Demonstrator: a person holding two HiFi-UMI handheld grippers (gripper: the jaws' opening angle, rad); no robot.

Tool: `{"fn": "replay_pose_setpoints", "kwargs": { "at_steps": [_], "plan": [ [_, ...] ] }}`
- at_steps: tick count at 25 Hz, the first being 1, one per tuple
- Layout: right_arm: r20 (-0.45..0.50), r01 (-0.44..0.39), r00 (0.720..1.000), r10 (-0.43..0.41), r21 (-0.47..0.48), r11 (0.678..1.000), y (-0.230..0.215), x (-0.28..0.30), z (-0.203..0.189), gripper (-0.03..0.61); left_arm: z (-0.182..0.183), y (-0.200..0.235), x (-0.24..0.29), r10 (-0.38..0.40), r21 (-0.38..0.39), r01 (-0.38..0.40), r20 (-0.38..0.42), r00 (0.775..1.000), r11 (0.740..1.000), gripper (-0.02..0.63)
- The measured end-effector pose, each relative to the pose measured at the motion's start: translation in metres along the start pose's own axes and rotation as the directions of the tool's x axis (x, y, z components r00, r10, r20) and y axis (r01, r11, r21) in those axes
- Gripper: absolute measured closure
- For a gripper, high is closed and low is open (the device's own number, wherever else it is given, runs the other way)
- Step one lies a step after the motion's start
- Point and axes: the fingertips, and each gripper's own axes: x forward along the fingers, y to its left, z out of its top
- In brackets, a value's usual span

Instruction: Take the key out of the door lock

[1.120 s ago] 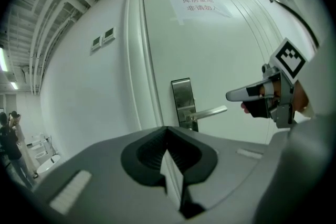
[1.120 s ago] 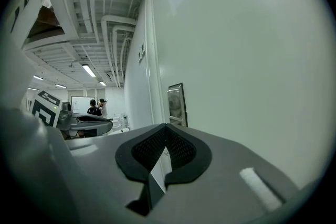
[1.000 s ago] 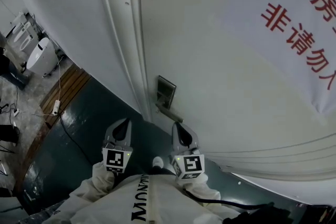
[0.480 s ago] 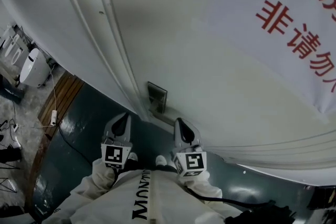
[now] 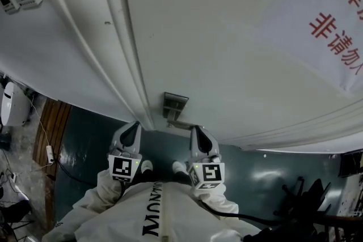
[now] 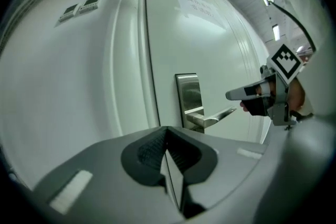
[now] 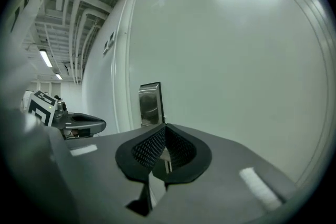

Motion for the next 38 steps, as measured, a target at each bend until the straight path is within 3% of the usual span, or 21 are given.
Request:
{"fn": "replay_pose_setpoints", "kwargs": {
  "at_steps": [6, 13, 22, 32, 38],
  "plan": [
    [-0.015, 0.122, 0.992, -0.122, 0.019, 0.992, 0.030, -0.017, -0.012, 0.578, -0.011, 0.005, -0.004, -0.143, 0.004, 0.143, 0.023, 0.989, 0.990, 0.614],
    [-0.015, 0.201, 0.980, -0.201, 0.026, 0.979, 0.035, -0.037, -0.015, 0.578, -0.010, -0.005, -0.005, -0.226, 0.000, 0.226, 0.046, 0.973, 0.974, 0.614],
    [-0.029, 0.176, 0.984, -0.174, 0.123, 0.977, 0.034, -0.035, -0.027, 0.577, -0.007, -0.008, -0.003, -0.234, 0.015, 0.233, 0.048, 0.971, 0.972, 0.614],
    [-0.060, 0.121, 0.992, -0.113, 0.148, 0.982, 0.044, -0.028, -0.042, 0.551, -0.009, -0.004, -0.006, -0.222, 0.016, 0.221, 0.040, 0.974, 0.975, 0.614],
    [-0.073, 0.047, 0.997, -0.024, 0.326, 0.944, 0.048, -0.018, -0.059, 0.466, -0.012, 0.000, -0.010, -0.209, 0.016, 0.208, 0.035, 0.977, 0.978, 0.614]
  ]
}}
